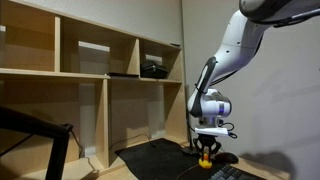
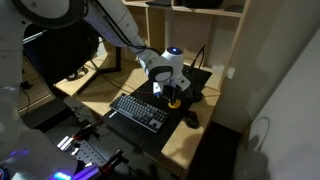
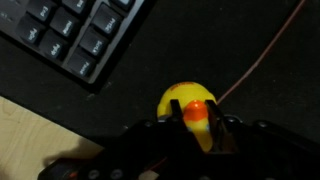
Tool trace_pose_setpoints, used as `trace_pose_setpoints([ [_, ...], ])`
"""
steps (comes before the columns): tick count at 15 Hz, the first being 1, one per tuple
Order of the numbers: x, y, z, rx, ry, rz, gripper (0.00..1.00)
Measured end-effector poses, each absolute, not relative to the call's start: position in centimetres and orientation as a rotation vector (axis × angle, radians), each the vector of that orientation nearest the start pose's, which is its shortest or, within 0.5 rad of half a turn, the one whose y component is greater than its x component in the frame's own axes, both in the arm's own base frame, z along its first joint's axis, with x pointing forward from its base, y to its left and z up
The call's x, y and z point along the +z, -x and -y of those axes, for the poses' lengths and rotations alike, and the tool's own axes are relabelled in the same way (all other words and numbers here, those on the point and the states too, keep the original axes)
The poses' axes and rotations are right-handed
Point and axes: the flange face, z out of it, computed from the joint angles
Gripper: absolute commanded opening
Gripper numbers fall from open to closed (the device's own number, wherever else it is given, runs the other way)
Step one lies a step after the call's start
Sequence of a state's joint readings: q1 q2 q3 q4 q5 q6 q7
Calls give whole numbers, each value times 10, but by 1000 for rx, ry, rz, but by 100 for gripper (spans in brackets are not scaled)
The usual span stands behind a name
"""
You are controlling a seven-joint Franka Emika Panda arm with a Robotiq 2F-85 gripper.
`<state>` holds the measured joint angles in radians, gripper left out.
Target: Pick up the rubber duck and put it on the right side of the table
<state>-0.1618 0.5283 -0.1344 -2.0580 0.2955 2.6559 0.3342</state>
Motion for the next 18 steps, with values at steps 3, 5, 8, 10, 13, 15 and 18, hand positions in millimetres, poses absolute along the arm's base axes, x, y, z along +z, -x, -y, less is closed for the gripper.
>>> trace_pose_setpoints([
  [3, 186, -574, 174, -156, 2772, -1269, 81],
  [5, 191, -580, 170, -223, 2771, -1257, 95],
  [8, 208, -586, 160, -341, 2778, -1220, 100],
  [10, 220, -586, 147, -366, 2809, -1156, 100],
  [13, 240, -579, 120, -386, 2857, -1032, 100],
  [15, 260, -575, 98, -432, 2865, -915, 100],
  [18, 295, -563, 59, -480, 2792, -725, 100],
])
